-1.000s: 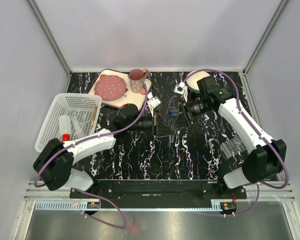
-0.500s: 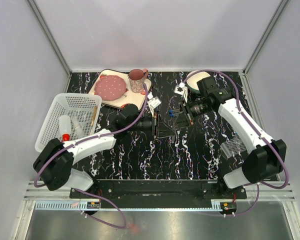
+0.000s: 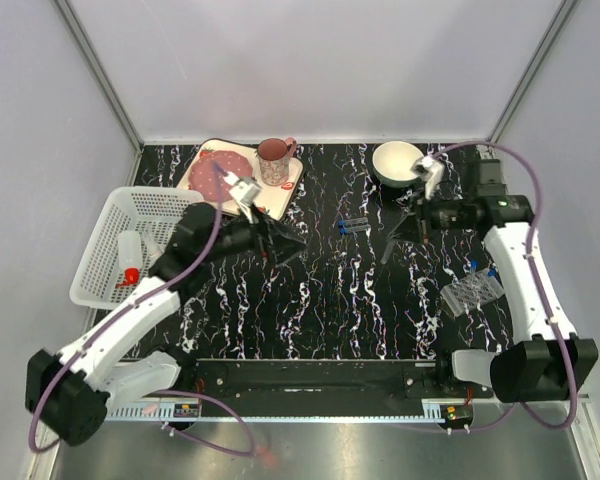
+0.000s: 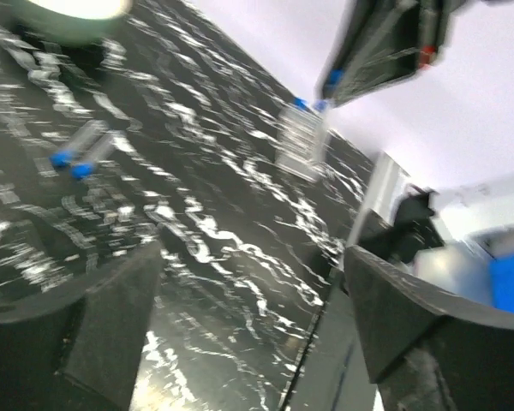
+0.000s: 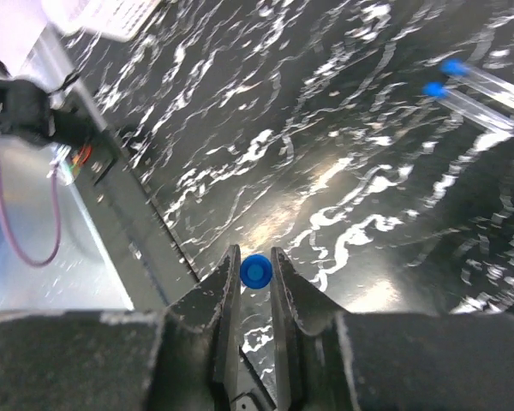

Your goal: Organize the chemistry lab equipment

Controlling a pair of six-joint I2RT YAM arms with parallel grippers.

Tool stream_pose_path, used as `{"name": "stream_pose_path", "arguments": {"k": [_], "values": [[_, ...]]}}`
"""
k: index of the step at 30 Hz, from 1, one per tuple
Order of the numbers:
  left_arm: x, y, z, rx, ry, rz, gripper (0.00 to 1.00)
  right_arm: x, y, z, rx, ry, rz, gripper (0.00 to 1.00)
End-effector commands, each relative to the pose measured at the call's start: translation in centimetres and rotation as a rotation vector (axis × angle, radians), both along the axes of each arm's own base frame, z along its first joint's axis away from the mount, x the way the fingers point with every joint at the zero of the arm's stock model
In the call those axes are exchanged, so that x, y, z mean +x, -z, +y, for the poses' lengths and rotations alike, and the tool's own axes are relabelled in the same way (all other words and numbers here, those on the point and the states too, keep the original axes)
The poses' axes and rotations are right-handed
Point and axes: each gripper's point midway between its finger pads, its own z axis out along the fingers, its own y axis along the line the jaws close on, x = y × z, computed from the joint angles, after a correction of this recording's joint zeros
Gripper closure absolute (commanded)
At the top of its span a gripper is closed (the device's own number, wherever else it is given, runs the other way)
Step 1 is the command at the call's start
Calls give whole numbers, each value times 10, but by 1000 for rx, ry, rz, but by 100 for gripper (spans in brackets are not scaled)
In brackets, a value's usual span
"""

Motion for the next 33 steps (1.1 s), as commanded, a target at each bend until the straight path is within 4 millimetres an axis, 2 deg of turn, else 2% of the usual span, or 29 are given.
{"name": "stream_pose_path", "arguments": {"k": [1, 2, 3, 4, 7, 11, 13, 15, 17, 24, 26, 33], "values": [[29, -4, 69, 174, -286, -111, 3, 18, -11, -49, -79, 191, -117, 88], [28, 2, 80, 211, -313, -93, 1, 18, -12, -58, -97, 225, -131, 88], [32, 4, 92, 237, -353, -95, 1, 22, -10, -75, -125, 289, -135, 87], [30, 5, 98, 256, -366, -101, 1, 23, -7, -83, -139, 320, -132, 87], [27, 25, 117, 377, -401, -97, 1, 24, -5, -114, -173, 435, -143, 87], [21, 57, 127, 453, -401, -60, 1, 27, -3, -152, -263, 574, -176, 87], [19, 62, 128, 461, -397, -55, 1, 28, 0, -168, -307, 627, -190, 87], [17, 58, 127, 464, -382, -65, 1, 28, 1, -182, -336, 673, -203, 87], [17, 57, 129, 471, -383, -81, 1, 26, 5, -189, -349, 693, -201, 87], [10, 53, 131, 463, -384, -102, 1, 17, 44, -195, -425, 665, -194, 86], [10, 51, 131, 459, -382, -114, 1, 15, 49, -197, -445, 663, -225, 85], [9, 55, 129, 466, -358, -108, 1, 19, 82, -206, -497, 652, -243, 85]]}}
